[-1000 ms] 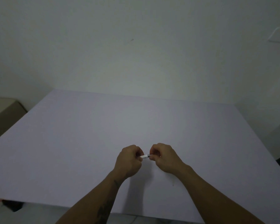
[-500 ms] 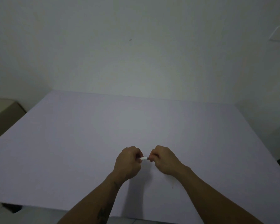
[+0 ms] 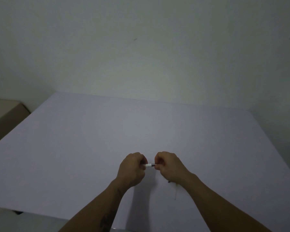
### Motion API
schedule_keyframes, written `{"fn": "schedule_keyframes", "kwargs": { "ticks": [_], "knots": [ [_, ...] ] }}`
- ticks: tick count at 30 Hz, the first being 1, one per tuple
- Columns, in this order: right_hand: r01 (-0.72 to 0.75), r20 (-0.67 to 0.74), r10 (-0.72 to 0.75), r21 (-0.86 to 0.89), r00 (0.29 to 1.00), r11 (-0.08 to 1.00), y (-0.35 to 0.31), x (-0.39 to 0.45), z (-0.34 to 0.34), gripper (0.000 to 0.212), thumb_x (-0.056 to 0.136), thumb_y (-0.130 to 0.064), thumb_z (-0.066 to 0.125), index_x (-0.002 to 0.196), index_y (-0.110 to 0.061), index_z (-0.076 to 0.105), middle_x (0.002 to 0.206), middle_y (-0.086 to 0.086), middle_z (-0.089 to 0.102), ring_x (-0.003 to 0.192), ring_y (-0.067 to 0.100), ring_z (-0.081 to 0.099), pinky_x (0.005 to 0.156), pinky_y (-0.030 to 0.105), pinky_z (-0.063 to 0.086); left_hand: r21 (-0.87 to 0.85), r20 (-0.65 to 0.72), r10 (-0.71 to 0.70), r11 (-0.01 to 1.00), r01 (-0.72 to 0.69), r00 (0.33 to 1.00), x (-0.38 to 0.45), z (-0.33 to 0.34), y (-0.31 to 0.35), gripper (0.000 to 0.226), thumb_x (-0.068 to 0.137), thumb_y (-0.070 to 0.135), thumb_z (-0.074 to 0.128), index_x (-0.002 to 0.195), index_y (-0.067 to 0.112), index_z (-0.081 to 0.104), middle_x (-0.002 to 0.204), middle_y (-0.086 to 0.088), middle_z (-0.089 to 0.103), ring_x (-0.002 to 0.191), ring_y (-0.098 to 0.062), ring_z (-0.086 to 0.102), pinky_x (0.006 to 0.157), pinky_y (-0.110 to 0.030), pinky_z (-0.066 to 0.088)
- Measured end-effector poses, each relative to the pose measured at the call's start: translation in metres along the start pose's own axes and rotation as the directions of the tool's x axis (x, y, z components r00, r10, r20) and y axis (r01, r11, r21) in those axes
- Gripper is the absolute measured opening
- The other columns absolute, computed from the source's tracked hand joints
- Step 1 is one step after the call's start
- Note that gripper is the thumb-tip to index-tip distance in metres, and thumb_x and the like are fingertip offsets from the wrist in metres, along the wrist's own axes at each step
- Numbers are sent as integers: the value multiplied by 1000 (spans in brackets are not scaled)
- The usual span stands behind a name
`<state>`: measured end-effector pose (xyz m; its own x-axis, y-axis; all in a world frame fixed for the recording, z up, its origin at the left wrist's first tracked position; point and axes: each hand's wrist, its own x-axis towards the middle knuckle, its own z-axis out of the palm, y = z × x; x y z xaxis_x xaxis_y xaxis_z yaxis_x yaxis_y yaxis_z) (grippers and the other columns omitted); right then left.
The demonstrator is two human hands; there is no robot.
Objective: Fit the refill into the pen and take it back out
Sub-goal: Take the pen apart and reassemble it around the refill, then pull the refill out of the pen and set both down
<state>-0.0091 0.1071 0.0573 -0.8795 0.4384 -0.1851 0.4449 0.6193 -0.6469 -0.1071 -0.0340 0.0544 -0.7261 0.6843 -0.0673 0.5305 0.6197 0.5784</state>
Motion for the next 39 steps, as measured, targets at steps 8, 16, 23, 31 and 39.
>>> {"fn": "schedule_keyframes", "kwargs": {
  "ticks": [8, 16, 23, 31, 39],
  "knots": [
    [6, 112, -14, 72, 994, 997, 12, 17, -9, 11, 92, -25, 61, 91, -17, 68, 84, 1, 65, 66, 15, 56, 62, 30, 48, 33, -37, -32, 999, 33, 999, 11, 6, 10, 13, 83, 8, 65, 90, 19, 68, 84, 7, 59, 82, -15, 56, 76, -31, 54],
    [35, 253, -35, 3, 967, 999, 21, 37, -26, 16, 91, -18, 58, 82, -20, 71, 83, 1, 64, 73, 17, 59, 67, 29, 48, 123, -76, -6, 992, 16, 997, 15, 17, 24, 13, 84, 10, 62, 92, 18, 69, 91, 3, 66, 84, -16, 55, 74, -32, 53],
    [-94, 331, 44, 135, 942, 986, 38, 47, -35, 17, 88, -23, 63, 73, -24, 71, 78, 3, 67, 71, 16, 58, 65, 27, 44, 163, -115, -56, 984, 74, 992, 6, 35, 27, 13, 85, 11, 62, 92, 21, 68, 90, 4, 65, 83, -16, 53, 73, -31, 52],
    [-82, 285, 139, -204, 949, 976, 84, 34, -27, 29, 87, -20, 58, 115, -18, 64, 112, 8, 66, 97, 25, 64, 83, 34, 54, 51, -34, -316, 947, 318, 948, -16, 45, 19, 16, 86, 17, 59, 96, 22, 70, 97, 2, 67, 84, -20, 62, 77, -38, 56],
    [-103, 171, 159, -299, 972, 949, 64, 22, 14, 33, 85, -28, 61, 111, -9, 53, 116, 13, 62, 105, 33, 63, 76, 31, 46, 29, 2, -390, 921, 389, 921, -35, 49, 20, 16, 87, 19, 57, 95, 22, 70, 94, 1, 67, 79, -20, 62, 71, -36, 55]
  ]
}}
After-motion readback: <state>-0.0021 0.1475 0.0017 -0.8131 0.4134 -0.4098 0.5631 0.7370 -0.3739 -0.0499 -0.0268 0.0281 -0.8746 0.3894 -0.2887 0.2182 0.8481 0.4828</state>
